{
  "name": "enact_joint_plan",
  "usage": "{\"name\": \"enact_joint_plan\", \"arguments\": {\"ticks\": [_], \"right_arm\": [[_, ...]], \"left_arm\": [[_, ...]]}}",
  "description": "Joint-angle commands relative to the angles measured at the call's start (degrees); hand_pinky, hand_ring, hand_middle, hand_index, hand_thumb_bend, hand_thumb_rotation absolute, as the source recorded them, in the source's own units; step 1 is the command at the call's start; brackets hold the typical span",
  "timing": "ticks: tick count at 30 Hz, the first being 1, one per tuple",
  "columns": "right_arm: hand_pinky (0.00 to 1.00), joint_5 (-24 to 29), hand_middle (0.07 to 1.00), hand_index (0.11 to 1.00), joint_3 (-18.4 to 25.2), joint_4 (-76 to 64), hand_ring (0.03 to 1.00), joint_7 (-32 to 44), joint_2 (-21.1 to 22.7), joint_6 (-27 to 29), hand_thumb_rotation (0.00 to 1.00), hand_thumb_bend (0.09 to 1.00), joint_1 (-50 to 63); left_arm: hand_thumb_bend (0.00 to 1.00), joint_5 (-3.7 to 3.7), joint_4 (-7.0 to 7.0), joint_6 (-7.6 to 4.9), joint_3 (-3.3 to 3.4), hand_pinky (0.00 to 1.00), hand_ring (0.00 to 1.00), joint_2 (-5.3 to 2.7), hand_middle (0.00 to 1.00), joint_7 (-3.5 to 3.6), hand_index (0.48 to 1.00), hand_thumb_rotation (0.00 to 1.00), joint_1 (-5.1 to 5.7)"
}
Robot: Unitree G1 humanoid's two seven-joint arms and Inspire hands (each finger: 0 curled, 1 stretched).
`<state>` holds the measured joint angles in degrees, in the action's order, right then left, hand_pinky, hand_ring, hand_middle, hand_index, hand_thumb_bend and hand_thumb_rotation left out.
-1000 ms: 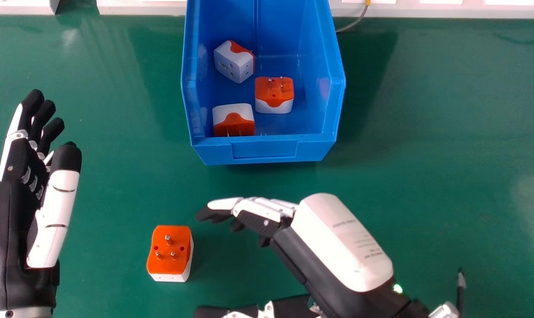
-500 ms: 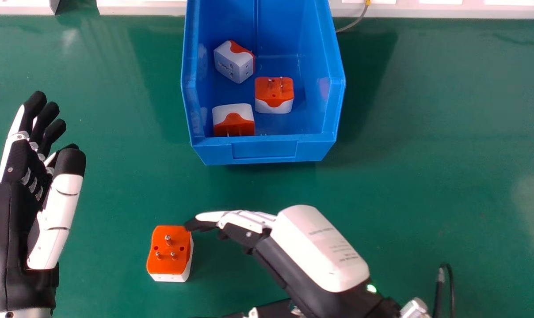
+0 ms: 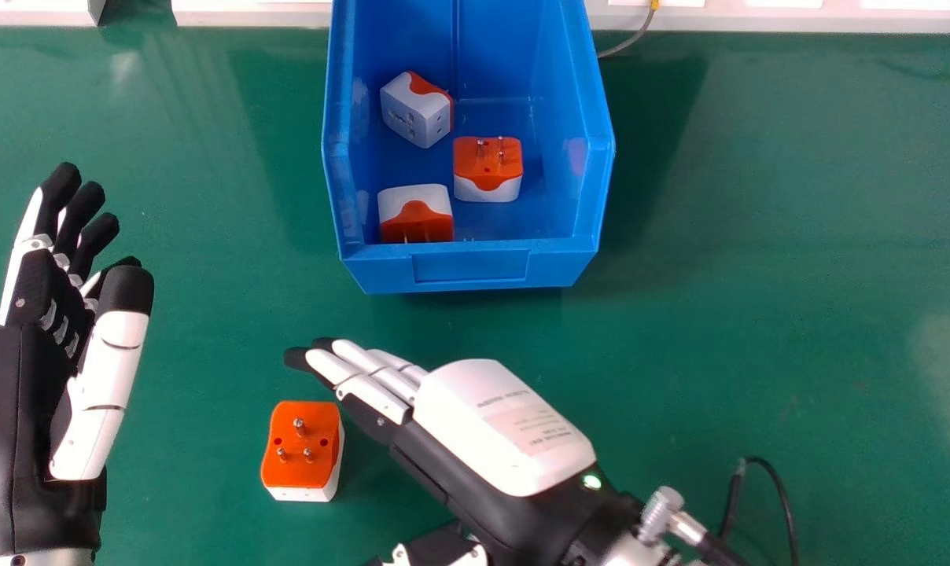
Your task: Pick all objects and put in blue box
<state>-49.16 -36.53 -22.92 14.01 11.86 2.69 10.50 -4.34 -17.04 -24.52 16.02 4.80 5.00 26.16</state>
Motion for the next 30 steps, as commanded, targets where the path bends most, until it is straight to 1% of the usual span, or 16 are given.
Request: {"name": "enact_joint_plan", "arguments": {"ticks": [1, 4, 6, 9, 11, 13, 15, 18, 22, 25, 26, 27, 28, 29, 30], "right_arm": [[0.79, -0.2, 0.979, 0.954, -0.5, 0.9, 0.938, -1.0, -1.8, -0.4, 0.72, 0.65, -1.7], [0.78, 0.1, 0.976, 0.949, -0.8, 3.6, 0.933, -1.9, -3.5, -0.6, 0.71, 0.649, -3.5], [0.78, -0.3, 0.973, 0.946, -1.0, 5.0, 0.93, -2.2, -4.4, -0.9, 0.7, 0.645, -4.7], [0.77, -0.2, 0.966, 0.944, -1.2, 6.8, 0.921, -2.7, -5.3, -1.2, 0.67, 0.625, -6.1], [0.77, -0.3, 0.965, 0.944, -1.4, 8.3, 0.918, -3.0, -5.8, -1.4, 0.67, 0.62, -7.4], [0.77, -0.9, 0.964, 0.944, -1.6, 10.1, 0.917, -3.6, -6.3, -1.7, 0.66, 0.615, -9.0], [0.77, -1.4, 0.959, 0.939, -1.7, 11.6, 0.91, -3.9, -6.7, -2.2, 0.66, 0.607, -10.5], [0.77, -2.1, 0.955, 0.934, -1.8, 13.6, 0.908, -3.6, -7.1, -3.3, 0.66, 0.601, -12.6], [0.77, -2.3, 0.952, 0.931, -2.2, 16.0, 0.908, -4.2, -7.1, -3.8, 0.66, 0.596, -14.7], [0.77, -2.3, 0.948, 0.928, -2.5, 17.6, 0.907, -4.7, -7.0, -3.9, 0.66, 0.592, -16.0], [0.77, -2.3, 0.946, 0.926, -2.7, 18.3, 0.906, -5.0, -7.0, -3.9, 0.66, 0.59, -16.4], [0.77, -2.4, 0.943, 0.923, -2.8, 18.9, 0.903, -5.2, -7.1, -4.0, 0.66, 0.589, -16.7], [0.77, -2.7, 0.943, 0.923, -3.0, 19.5, 0.903, -5.2, -7.1, -4.2, 0.66, 0.589, -17.1], [0.76, -2.9, 0.936, 0.916, -3.1, 20.1, 0.898, -5.3, -7.2, -4.3, 0.64, 0.588, -17.5], [0.76, -3.2, 0.936, 0.916, -3.2, 20.9, 0.898, -5.6, -7.2, -4.3, 0.64, 0.588, -17.9]], "left_arm": [[0.69, 0.22, -0.67, -1.39, 0.14, 0.85, 0.92, 0.44, 0.94, 0.09, 0.94, 0.78, -0.08], [0.69, -0.59, -0.88, -1.07, 0.05, 0.85, 0.92, 0.42, 0.94, 0.26, 0.942, 0.79, -0.1], [0.69, -0.75, -1.0, -0.91, 0.04, 0.84, 0.91, 0.56, 0.94, 0.4, 0.942, 0.79, -0.11], [0.69, -0.72, -1.21, -0.71, 0.1, 0.85, 0.92, 0.75, 0.94, 0.5, 0.943, 0.78, -0.14], [0.69, -0.89, -1.56, -0.11, 0.13, 0.85, 0.92, 0.76, 0.94, 0.46, 0.944, 0.78, -0.11], [0.69, -0.85, -1.72, 0.08, 0.17, 0.85, 0.92, 0.79, 0.94, 0.42, 0.945, 0.78, -0.18], [0.7, -0.81, -1.59, -0.16, 0.23, 0.84, 0.92, 0.97, 0.94, 0.56, 0.945, 0.78, -0.3], [0.69, -1.03, -1.55, -0.19, 0.28, 0.85, 0.92, 1.26, 0.94, 0.85, 0.947, 0.79, -0.35], [0.67, -0.97, -1.4, -0.1, 0.57, 0.85, 0.92, 1.15, 0.95, 0.67, 0.948, 0.79, -0.6], [0.67, -1.26, -1.36, -0.1, 0.69, 0.85, 0.92, 1.27, 0.95, 0.86, 0.946, 0.8, -0.73], [0.67, -1.29, -1.41, -0.12, 0.7, 0.85, 0.92, 1.21, 0.95, 0.8, 0.947, 0.8, -0.77], [0.67, -1.44, -1.32, -0.32, 0.71, 0.85, 0.92, 1.2, 0.95, 0.85, 0.947, 0.8, -0.83], [0.67, -1.24, -1.26, -0.43, 0.78, 0.85, 0.92, 1.18, 0.95, 0.73, 0.947, 0.8, -0.87], [0.68, -1.19, -1.16, -0.57, 0.84, 0.85, 0.92, 1.26, 0.94, 0.75, 0.943, 0.8, -0.88], [0.68, -1.29, -1.11, -0.62, 0.87, 0.85, 0.92, 1.31, 0.94, 0.82, 0.943, 0.8, -0.88]]}}
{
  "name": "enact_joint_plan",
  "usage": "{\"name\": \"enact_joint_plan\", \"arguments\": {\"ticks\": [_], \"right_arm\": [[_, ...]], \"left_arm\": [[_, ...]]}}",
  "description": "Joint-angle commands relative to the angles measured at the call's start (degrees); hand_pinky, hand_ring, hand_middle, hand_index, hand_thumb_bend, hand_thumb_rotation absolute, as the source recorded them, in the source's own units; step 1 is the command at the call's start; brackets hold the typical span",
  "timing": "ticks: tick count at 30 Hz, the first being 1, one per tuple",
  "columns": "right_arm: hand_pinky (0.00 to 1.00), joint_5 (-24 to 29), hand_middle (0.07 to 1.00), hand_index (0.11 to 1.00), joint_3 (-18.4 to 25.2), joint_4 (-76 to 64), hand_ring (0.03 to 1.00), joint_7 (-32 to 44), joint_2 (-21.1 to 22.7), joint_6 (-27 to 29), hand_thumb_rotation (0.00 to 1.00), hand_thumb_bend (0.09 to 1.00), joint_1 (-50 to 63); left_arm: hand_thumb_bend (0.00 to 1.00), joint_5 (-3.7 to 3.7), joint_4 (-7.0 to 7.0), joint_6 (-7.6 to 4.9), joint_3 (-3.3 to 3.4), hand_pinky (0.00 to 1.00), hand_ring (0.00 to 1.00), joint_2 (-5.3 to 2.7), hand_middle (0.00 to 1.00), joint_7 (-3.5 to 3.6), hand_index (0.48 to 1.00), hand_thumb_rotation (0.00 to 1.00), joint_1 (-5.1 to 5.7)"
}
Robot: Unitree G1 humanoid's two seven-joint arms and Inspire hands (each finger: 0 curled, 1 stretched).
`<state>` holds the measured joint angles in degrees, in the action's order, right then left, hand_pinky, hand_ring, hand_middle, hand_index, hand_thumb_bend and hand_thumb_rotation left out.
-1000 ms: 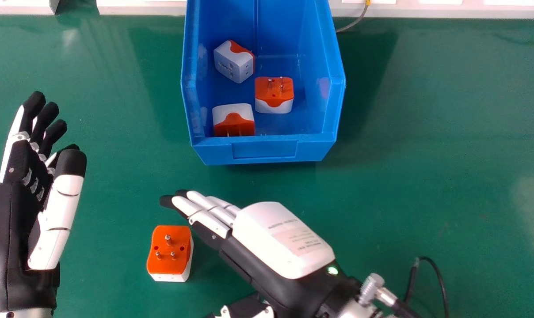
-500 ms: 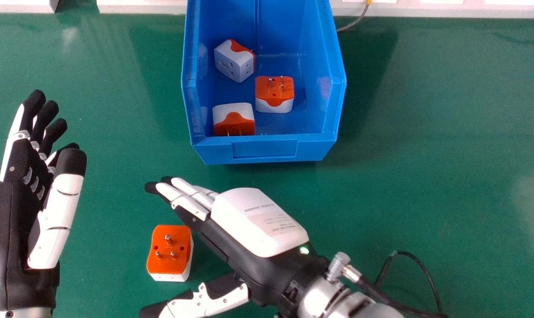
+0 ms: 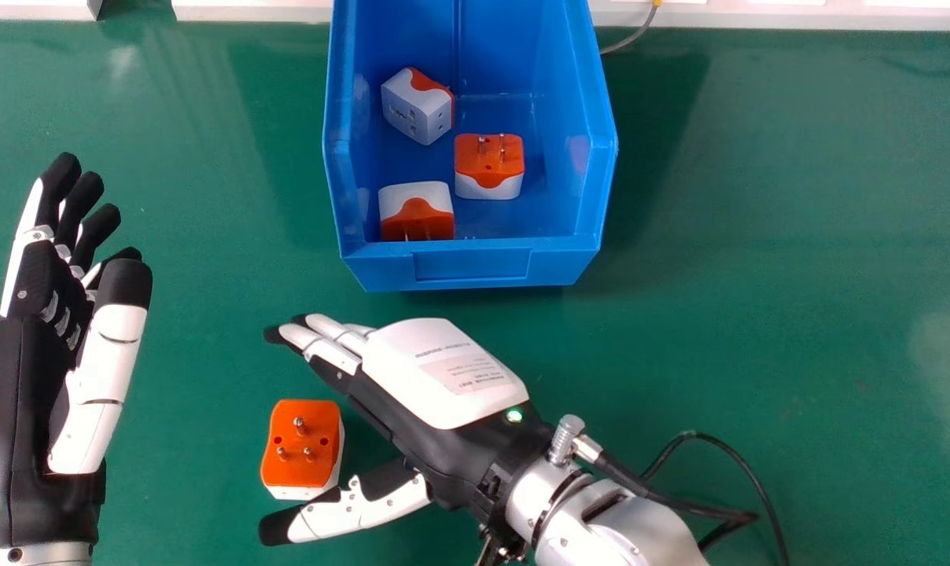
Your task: Pick all objects and put in blue box
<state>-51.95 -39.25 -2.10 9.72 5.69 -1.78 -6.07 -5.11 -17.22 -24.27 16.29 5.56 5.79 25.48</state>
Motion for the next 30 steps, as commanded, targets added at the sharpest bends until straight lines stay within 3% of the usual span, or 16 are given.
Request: {"name": "enact_joint_plan", "arguments": {"ticks": [1, 8, 13, 19, 25, 30], "right_arm": [[0.76, -0.7, 0.933, 0.912, -0.6, 0.9, 0.895, -1.6, -1.1, 0.1, 0.64, 0.587, -1.8], [0.73, -1.7, 0.91, 0.893, -1.5, 5.5, 0.87, -2.1, -1.2, -1.0, 0.61, 0.589, -4.3], [0.73, -2.9, 0.907, 0.89, -2.8, 8.3, 0.866, -1.4, -1.8, -3.3, 0.61, 0.592, -5.7], [0.73, -3.8, 0.902, 0.888, -4.1, 10.5, 0.861, -1.1, -3.3, -6.2, 0.57, 0.6, -6.8], [0.73, -5.3, 0.888, 0.875, -5.4, 12.4, 0.848, -1.7, -4.5, -8.7, 0.54, 0.616, -7.6], [0.72, -6.8, 0.884, 0.871, -6.5, 13.2, 0.841, -1.5, -5.0, -10.8, 0.53, 0.622, -8.2]], "left_arm": [[0.68, -0.61, -0.96, -0.84, 0.64, 0.85, 0.92, 0.58, 0.94, 0.07, 0.942, 0.8, -0.19], [0.71, -1.49, -1.72, 0.21, 0.77, 0.85, 0.92, 0.22, 0.95, -0.13, 0.942, 0.78, -0.02], [0.73, -1.51, -1.73, 0.13, 0.68, 0.86, 0.92, 0.24, 0.95, -0.08, 0.943, 0.78, -0.18], [0.73, -2.78, -2.58, 0.8, 0.58, 0.86, 0.91, -0.1, 0.94, -0.01, 0.936, 0.76, -0.01], [0.73, -1.99, -3.14, 1.0, 0.68, 0.86, 0.91, 0.25, 0.94, 0.1, 0.935, 0.76, 0.35], [0.73, -2.52, -3.63, 1.46, 0.46, 0.86, 0.92, -0.23, 0.94, -0.03, 0.936, 0.76, 0.5]]}}
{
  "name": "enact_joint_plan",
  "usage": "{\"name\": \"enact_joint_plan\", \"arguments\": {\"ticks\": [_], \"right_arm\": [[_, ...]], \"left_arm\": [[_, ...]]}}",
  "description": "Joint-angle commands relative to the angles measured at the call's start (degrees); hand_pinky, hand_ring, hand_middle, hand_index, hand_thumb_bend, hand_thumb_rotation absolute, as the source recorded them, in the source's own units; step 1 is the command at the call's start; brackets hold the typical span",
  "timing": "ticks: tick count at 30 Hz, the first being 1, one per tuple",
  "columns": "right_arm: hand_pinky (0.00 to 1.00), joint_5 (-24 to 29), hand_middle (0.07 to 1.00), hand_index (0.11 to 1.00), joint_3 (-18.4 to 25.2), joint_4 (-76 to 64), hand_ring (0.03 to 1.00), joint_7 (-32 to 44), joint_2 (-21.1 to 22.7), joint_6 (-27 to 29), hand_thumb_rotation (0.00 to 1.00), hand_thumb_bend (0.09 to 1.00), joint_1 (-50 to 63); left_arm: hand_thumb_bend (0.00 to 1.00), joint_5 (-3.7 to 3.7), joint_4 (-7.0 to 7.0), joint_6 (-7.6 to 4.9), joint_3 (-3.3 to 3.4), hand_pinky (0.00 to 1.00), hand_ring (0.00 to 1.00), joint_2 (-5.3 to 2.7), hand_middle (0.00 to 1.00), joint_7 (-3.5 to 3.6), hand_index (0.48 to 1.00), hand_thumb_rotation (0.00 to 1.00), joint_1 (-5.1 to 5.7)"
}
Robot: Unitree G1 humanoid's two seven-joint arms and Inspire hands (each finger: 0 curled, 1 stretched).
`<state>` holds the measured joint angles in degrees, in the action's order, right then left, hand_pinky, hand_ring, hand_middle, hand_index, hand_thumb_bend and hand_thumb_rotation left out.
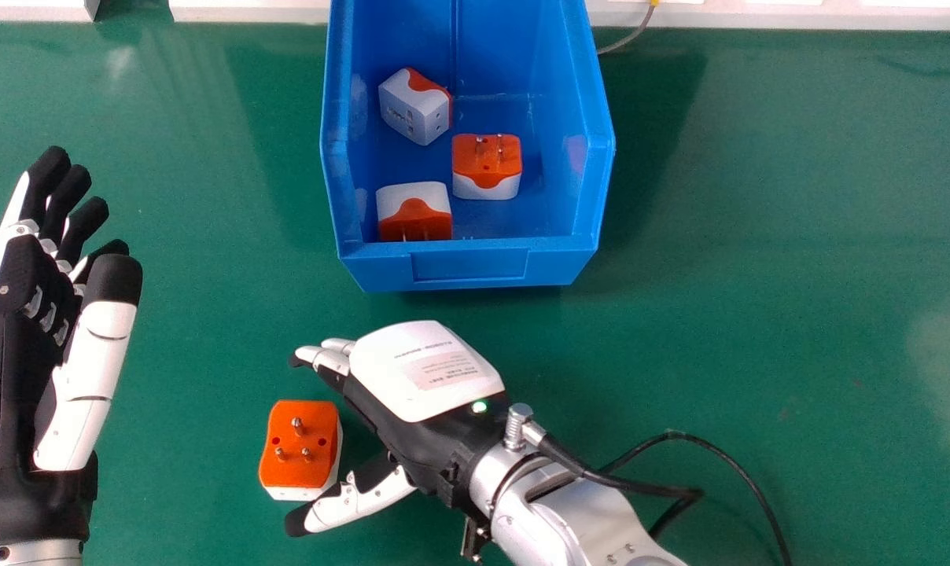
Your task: Pick all objects and put in blue box
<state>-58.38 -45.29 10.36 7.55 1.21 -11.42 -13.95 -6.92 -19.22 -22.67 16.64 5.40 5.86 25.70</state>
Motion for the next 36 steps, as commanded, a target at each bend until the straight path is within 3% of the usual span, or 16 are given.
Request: {"name": "enact_joint_plan", "arguments": {"ticks": [1, 4, 7, 10, 14, 16, 22, 25, 31, 36], "right_arm": [[0.72, -0.6, 0.884, 0.87, -0.6, 0.8, 0.841, 0.9, -0.8, -1.8, 0.53, 0.621, -0.4], [0.73, -1.2, 0.888, 0.872, -1.0, 1.0, 0.846, 2.2, -1.3, -3.6, 0.53, 0.621, -0.7], [0.74, -1.6, 0.892, 0.875, -1.5, 1.2, 0.852, 2.8, -1.6, -5.0, 0.53, 0.622, -1.1], [0.75, -2.3, 0.892, 0.875, -2.2, 1.8, 0.855, 2.4, -1.7, -6.1, 0.54, 0.624, -1.6], [0.74, -3.9, 0.883, 0.866, -3.3, 3.1, 0.848, 1.6, -2.0, -7.0, 0.54, 0.634, -2.0], [0.74, -4.5, 0.878, 0.861, -3.8, 3.5, 0.843, 1.6, -2.2, -7.5, 0.54, 0.637, -2.3], [0.74, -5.4, 0.876, 0.86, -4.9, 3.7, 0.843, 3.7, -1.7, -7.7, 0.51, 0.634, -3.3], [0.74, -5.5, 0.879, 0.863, -5.0, 3.4, 0.848, 5.1, -1.5, -7.6, 0.49, 0.625, -3.7], [0.76, -6.1, 0.884, 0.865, -5.6, 2.3, 0.858, 9.6, -0.8, -7.5, 0.41, 0.624, -5.5], [0.77, -7.6, 0.887, 0.866, -6.5, 1.9, 0.863, 13.4, -0.5, -7.4, 0.38, 0.619, -7.3]], "left_arm": [[0.73, -0.68, -1.67, -0.08, 0.1, 0.86, 0.91, -0.1, 0.94, -0.11, 0.935, 0.76, 0.28], [0.73, -0.29, -1.71, 0.1, 0.19, 0.87, 0.92, 0.09, 0.94, -0.01, 0.935, 0.75, 0.44], [0.74, -1.21, -1.99, 0.57, 0.06, 0.87, 0.92, -0.28, 0.94, 0.0, 0.936, 0.75, 0.44], [0.74, -1.32, -1.97, 0.48, 0.06, 0.87, 0.92, -0.34, 0.94, 0.05, 0.935, 0.75, 0.32], [0.75, -0.45, -1.99, 0.39, 0.23, 0.87, 0.92, -0.16, 0.95, -0.2, 0.939, 0.75, 0.23], [0.75, -0.62, -1.86, 0.43, 0.23, 0.87, 0.92, -0.23, 0.94, -0.3, 0.938, 0.75, -0.06], [0.76, -1.81, -1.59, 0.56, 0.23, 0.88, 0.92, 0.23, 0.95, 0.43, 0.938, 0.75, -0.79], [0.76, -1.44, -1.4, 0.27, 0.33, 0.89, 0.92, 0.36, 0.94, 0.46, 0.936, 0.74, -1.24], [0.75, -1.03, -1.99, 1.28, 0.48, 0.89, 0.93, 0.8, 0.94, 0.36, 0.936, 0.76, -1.64], [0.75, -1.23, -2.71, 2.26, 0.45, 0.9, 0.93, 1.07, 0.94, 0.51, 0.94, 0.77, -1.92]]}}
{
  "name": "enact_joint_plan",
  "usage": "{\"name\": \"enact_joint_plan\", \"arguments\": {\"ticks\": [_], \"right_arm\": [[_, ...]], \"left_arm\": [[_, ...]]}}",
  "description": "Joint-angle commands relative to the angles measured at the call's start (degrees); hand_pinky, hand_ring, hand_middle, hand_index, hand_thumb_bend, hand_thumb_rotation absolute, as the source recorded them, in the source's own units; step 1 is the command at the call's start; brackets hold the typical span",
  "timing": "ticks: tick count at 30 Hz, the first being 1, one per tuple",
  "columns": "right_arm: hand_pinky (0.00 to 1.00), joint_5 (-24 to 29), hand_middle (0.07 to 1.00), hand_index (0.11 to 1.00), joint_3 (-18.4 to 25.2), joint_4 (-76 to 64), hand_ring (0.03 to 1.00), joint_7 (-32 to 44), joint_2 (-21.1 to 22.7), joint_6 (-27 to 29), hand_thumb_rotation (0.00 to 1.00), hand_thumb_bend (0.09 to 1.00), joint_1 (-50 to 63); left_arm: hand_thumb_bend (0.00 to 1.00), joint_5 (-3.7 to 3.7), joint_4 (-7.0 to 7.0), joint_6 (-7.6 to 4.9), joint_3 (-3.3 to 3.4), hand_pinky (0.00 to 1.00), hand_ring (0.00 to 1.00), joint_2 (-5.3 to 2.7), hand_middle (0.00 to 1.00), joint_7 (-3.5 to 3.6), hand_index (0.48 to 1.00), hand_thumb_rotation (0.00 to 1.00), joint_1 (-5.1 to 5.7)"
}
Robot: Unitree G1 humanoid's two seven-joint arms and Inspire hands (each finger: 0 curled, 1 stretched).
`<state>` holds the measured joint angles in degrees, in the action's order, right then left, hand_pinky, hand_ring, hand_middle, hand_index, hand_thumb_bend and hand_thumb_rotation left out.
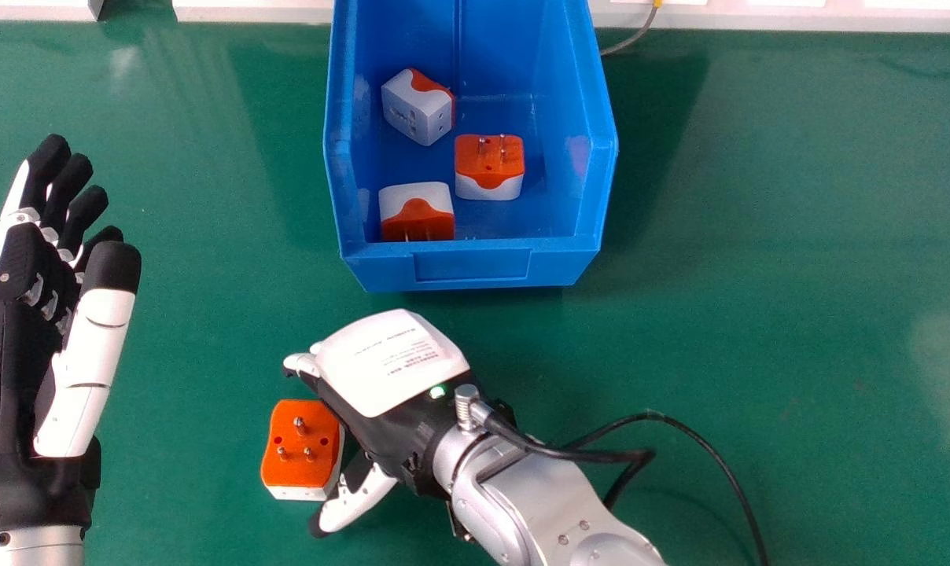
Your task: Pick all objects and put in blue box
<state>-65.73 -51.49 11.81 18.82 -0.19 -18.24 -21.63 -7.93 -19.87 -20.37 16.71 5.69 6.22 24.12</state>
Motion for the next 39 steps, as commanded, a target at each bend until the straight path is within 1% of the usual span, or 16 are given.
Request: {"name": "enact_joint_plan", "arguments": {"ticks": [1, 4, 8, 12, 16, 17, 19, 21, 26, 29, 31, 32, 35, 36, 38, 39], "right_arm": [[0.77, -0.4, 0.887, 0.864, -0.5, 0.4, 0.863, 2.9, 0.9, -0.6, 0.37, 0.615, 0.0], [0.77, -0.9, 0.887, 0.862, -0.7, 0.6, 0.863, 4.1, 0.8, -0.7, 0.37, 0.61, -0.5], [0.76, -2.1, 0.884, 0.841, -1.5, 1.0, 0.857, 5.8, 1.0, -0.3, 0.35, 0.576, -1.6], [0.75, -2.6, 0.877, 0.823, -1.5, 1.9, 0.851, 6.3, 0.2, -1.2, 0.31, 0.542, -1.7], [0.74, -3.3, 0.871, 0.807, -1.8, 2.3, 0.846, 7.5, -0.3, -1.9, 0.27, 0.533, -2.2], [0.74, -3.5, 0.866, 0.788, -1.8, 2.2, 0.845, 7.5, -0.4, -2.0, 0.25, 0.531, -2.1], [0.74, -3.7, 0.864, 0.781, -1.8, 2.2, 0.844, 7.3, -0.3, -1.9, 0.24, 0.53, -2.1], [0.74, -3.8, 0.856, 0.766, -1.7, 2.2, 0.839, 7.4, -0.5, -2.1, 0.22, 0.527, -2.1], [0.74, -4.8, 0.847, 0.742, -1.9, 2.4, 0.831, 7.3, -0.6, -2.2, 0.19, 0.533, -2.3], [0.74, -4.9, 0.841, 0.739, -1.7, 2.6, 0.827, 7.5, -1.0, -2.8, 0.19, 0.515, -2.4], [0.74, -4.6, 0.838, 0.739, -1.3, 2.4, 0.826, 7.5, -1.3, -3.4, 0.19, 0.511, -2.2], [0.74, -4.4, 0.837, 0.746, -1.2, 2.2, 0.824, 7.5, -1.3, -3.5, 0.2, 0.485, -2.2], [0.74, -4.4, 0.837, 0.753, -1.3, 1.7, 0.823, 7.9, -1.2, -3.4, 0.22, 0.459, -2.3], [0.74, -4.5, 0.836, 0.76, -1.3, 1.7, 0.823, 8.0, -1.3, -3.4, 0.25, 0.429, -2.4], [0.74, -4.6, 0.836, 0.76, -1.4, 1.9, 0.823, 8.8, -1.6, -3.8, 0.25, 0.429, -2.6], [0.74, -4.7, 0.836, 0.769, -1.5, 2.0, 0.822, 9.4, -1.7, -3.7, 0.29, 0.401, -2.9]], "left_arm": [[0.75, -0.32, -2.09, 0.04, 0.4, 0.9, 0.93, 0.85, 0.94, 0.24, 0.939, 0.77, -0.34], [0.74, -0.51, -2.23, 0.37, 0.43, 0.9, 0.93, 0.87, 0.95, 0.3, 0.939, 0.77, -0.41], [0.75, -0.18, -2.44, 0.68, 0.36, 0.92, 0.94, 0.76, 0.95, 0.07, 0.945, 0.77, -0.64], [0.74, -0.12, -2.66, 0.85, 0.35, 0.93, 0.95, 0.86, 0.96, 0.18, 0.949, 0.78, -0.59], [0.74, -0.03, -2.56, 0.48, 0.44, 0.93, 0.95, 0.83, 0.96, 0.21, 0.952, 0.78, -0.52], [0.74, -0.07, -2.58, 0.49, 0.44, 0.93, 0.95, 0.8, 0.96, 0.2, 0.954, 0.78, -0.47], [0.74, -0.33, -2.55, 0.6, 0.44, 0.93, 0.95, 0.82, 0.96, 0.33, 0.955, 0.78, -0.4], [0.74, -0.38, -2.36, 0.48, 0.46, 0.93, 0.95, 0.85, 0.96, 0.39, 0.958, 0.78, -0.45], [0.74, -0.04, -2.2, 0.46, 0.51, 0.93, 0.95, 0.81, 0.96, 0.2, 0.959, 0.78, -0.54], [0.74, -0.24, -2.06, 0.31, 0.51, 0.93, 0.95, 0.7, 0.96, 0.22, 0.959, 0.78, -0.55], [0.74, -0.32, -2.33, 0.79, 0.47, 0.92, 0.95, 0.68, 0.96, 0.18, 0.956, 0.78, -0.39], [0.74, -0.33, -2.57, 1.02, 0.42, 0.92, 0.95, 0.66, 0.96, 0.16, 0.957, 0.78, -0.27], [0.75, -0.25, -2.35, 0.56, 0.41, 0.93, 0.95, 0.72, 0.96, 0.3, 0.959, 0.78, -0.36], [0.75, -0.15, -2.34, 0.54, 0.41, 0.93, 0.95, 0.64, 0.96, 0.19, 0.958, 0.78, -0.38], [0.75, -0.19, -2.27, 0.45, 0.4, 0.93, 0.95, 0.55, 0.96, 0.14, 0.958, 0.78, -0.44], [0.75, -0.13, -2.37, 0.53, 0.39, 0.93, 0.95, 0.5, 0.96, 0.05, 0.958, 0.78, -0.41]]}}
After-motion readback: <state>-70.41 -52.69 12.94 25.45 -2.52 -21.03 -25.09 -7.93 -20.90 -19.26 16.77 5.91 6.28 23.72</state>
